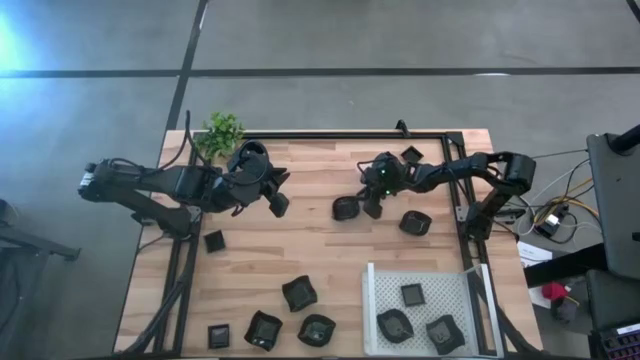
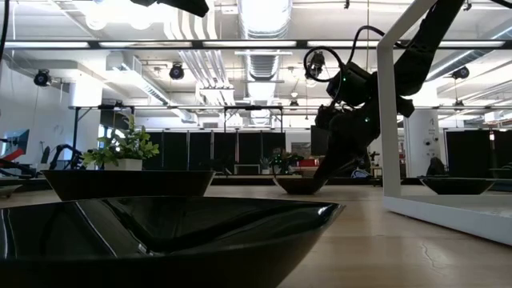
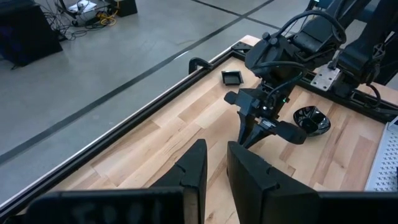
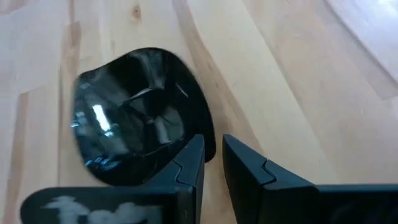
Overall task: Pick & Place Mini shaped plates
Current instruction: Stack the leaf shaped plate on top of the other leaf shaped plate on the shelf
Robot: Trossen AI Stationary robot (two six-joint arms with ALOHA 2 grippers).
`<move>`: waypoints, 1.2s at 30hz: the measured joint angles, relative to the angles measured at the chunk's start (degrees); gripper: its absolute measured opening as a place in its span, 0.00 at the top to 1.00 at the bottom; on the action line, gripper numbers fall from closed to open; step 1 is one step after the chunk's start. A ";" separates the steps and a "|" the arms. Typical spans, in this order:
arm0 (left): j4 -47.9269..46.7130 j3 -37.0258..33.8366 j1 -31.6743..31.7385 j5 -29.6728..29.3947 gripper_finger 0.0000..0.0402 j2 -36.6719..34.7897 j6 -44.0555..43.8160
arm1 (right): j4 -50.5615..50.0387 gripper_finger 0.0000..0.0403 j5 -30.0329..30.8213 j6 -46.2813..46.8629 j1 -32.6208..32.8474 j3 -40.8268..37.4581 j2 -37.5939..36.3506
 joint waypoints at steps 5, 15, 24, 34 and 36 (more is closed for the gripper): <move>0.00 0.00 0.00 -0.01 0.86 0.00 0.08 | -0.61 0.86 -1.31 0.21 0.07 0.01 0.02; 0.00 0.00 0.00 -0.04 0.86 0.00 0.08 | -1.18 0.86 -1.96 4.31 0.04 0.00 0.02; 0.00 0.00 0.00 -0.09 0.86 0.00 0.10 | -3.48 0.86 -2.69 7.63 0.08 0.00 0.02; 0.02 0.00 -0.01 -0.09 0.86 0.00 0.10 | -3.77 0.89 -2.67 11.60 0.37 0.02 0.02; 0.02 0.00 0.00 -0.09 0.86 0.00 0.10 | -3.76 0.93 -2.67 12.23 0.35 0.01 0.02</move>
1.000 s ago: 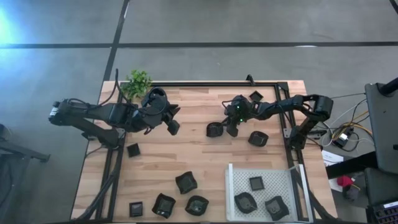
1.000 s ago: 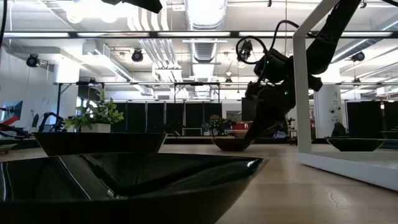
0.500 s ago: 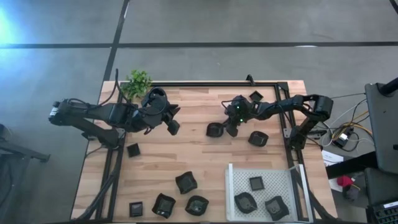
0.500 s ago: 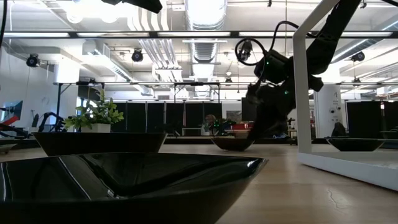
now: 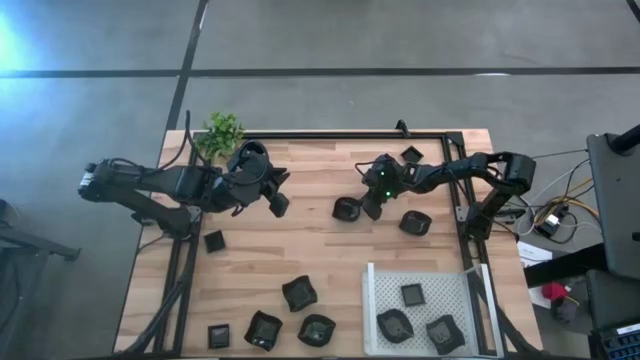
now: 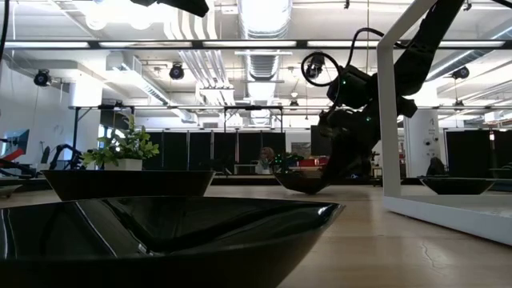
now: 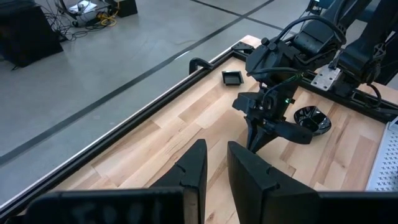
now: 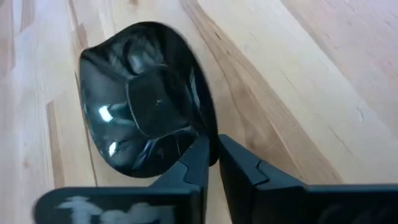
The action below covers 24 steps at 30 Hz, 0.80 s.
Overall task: Pick & Place Mini shaped plates
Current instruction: Stack the leaf shaped plate on top of the other leaf shaped plate on the shelf
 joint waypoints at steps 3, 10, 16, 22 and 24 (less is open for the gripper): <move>0.00 0.00 0.00 0.00 0.86 0.00 -0.02 | 0.01 0.97 -0.03 0.76 0.02 0.00 0.00; 0.02 0.00 0.00 0.00 0.86 0.00 -0.02 | 0.12 0.98 -0.01 1.33 0.00 -0.01 -0.21; 0.03 0.00 0.00 0.00 0.86 0.00 -0.02 | -0.26 0.98 0.16 1.54 0.00 0.00 -3.67; 0.02 0.00 0.00 0.02 0.86 0.00 -0.02 | -2.81 0.98 0.84 2.15 0.00 -0.01 -9.14; 0.02 0.00 0.00 0.02 0.86 0.00 -0.02 | -5.82 0.98 2.02 3.44 0.00 0.00 -11.77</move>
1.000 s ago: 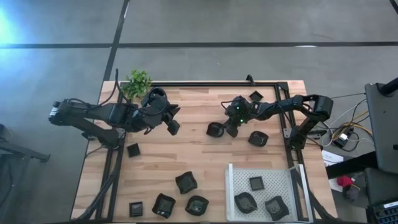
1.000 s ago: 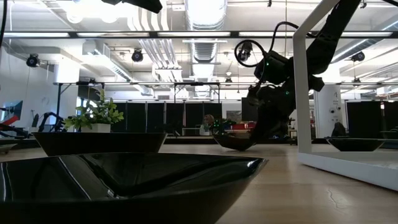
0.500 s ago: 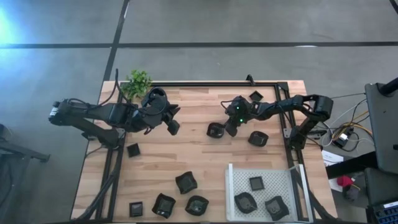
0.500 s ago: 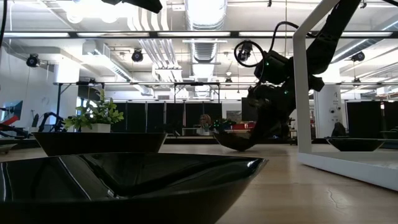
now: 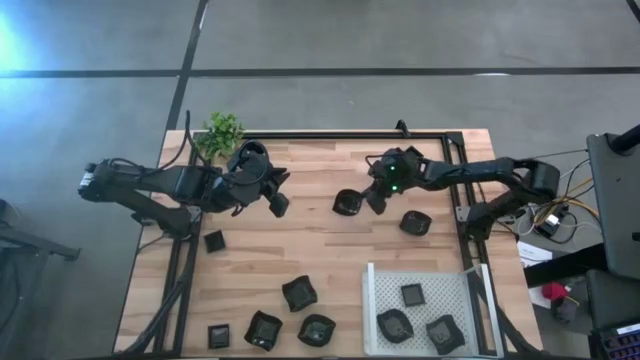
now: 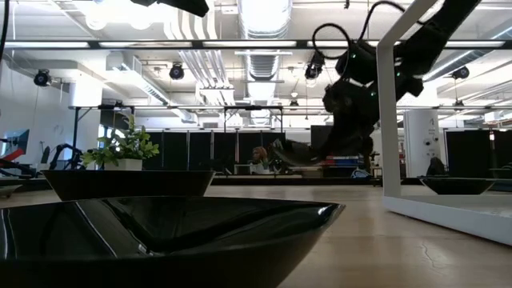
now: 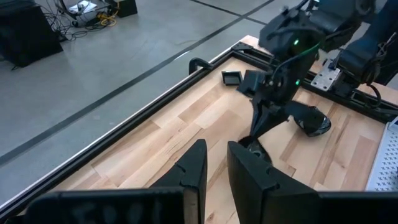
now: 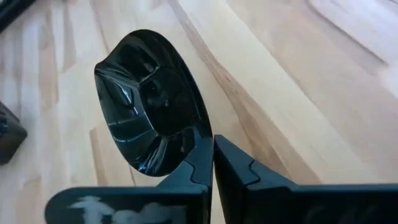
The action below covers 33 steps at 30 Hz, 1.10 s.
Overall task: Pick & Place Mini shaped plates
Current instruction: Stack the leaf shaped plate on top of the other leaf shaped plate on the shelf
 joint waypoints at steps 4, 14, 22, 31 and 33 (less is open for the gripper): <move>-0.14 0.00 -0.01 0.00 0.86 0.00 0.02 | -7.61 0.98 1.48 4.25 0.08 -0.01 -6.63; -0.17 0.00 0.00 0.00 0.86 0.00 0.51 | -29.83 0.98 10.40 20.68 5.40 0.01 -27.88; -0.20 0.02 0.00 0.05 0.86 0.00 1.92 | -44.10 0.98 11.44 26.90 13.24 2.54 -38.63; -0.20 0.02 0.00 0.41 0.86 0.00 2.14 | -59.75 0.98 12.28 34.77 21.76 11.23 -39.15; -0.20 0.01 -0.01 0.42 0.86 0.00 2.14 | -60.48 0.98 12.30 37.42 24.22 12.05 -38.98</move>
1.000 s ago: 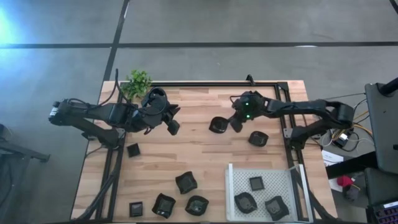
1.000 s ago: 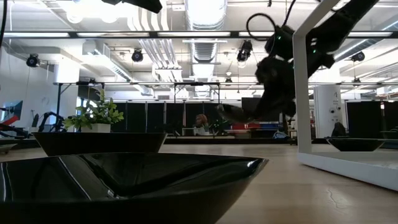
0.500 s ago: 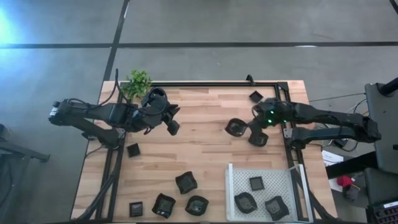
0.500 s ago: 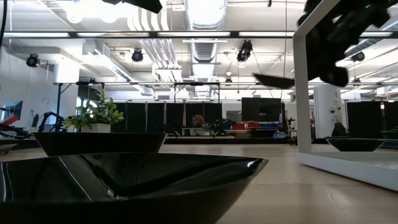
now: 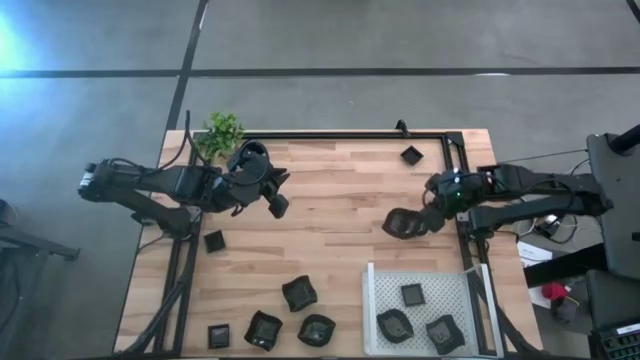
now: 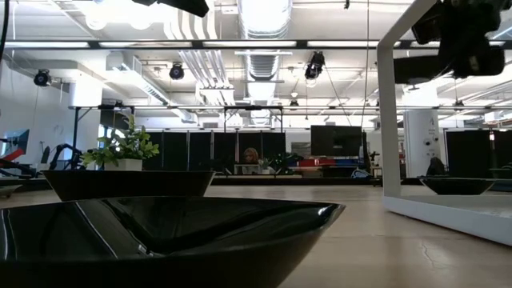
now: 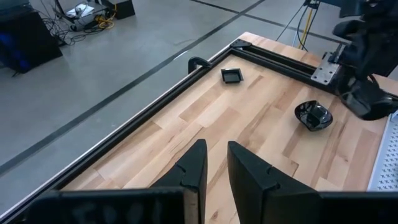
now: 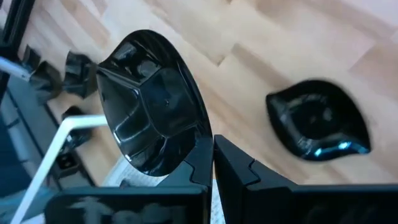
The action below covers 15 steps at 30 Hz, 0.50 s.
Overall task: Pick & Place Mini shaped plates
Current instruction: Stack the leaf shaped plate on top of the other leaf shaped plate on the shelf
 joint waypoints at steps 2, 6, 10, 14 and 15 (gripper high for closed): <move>0.00 0.01 0.01 0.01 0.86 0.00 0.02 | 0.05 0.98 -0.02 2.28 2.60 0.27 -0.11; -0.02 0.01 0.01 0.43 0.86 0.00 1.01 | 0.03 0.98 0.00 7.21 8.88 0.31 -0.12; -0.03 0.01 0.00 1.29 0.86 0.00 1.36 | 0.07 0.98 -0.02 11.92 15.97 0.31 0.94; -0.04 0.01 0.01 1.49 0.86 0.00 2.66 | 0.30 0.98 -0.05 18.35 23.25 0.31 2.77; -0.04 0.01 -0.01 1.51 0.86 0.00 2.80 | 0.43 0.98 0.04 21.35 24.79 0.31 3.46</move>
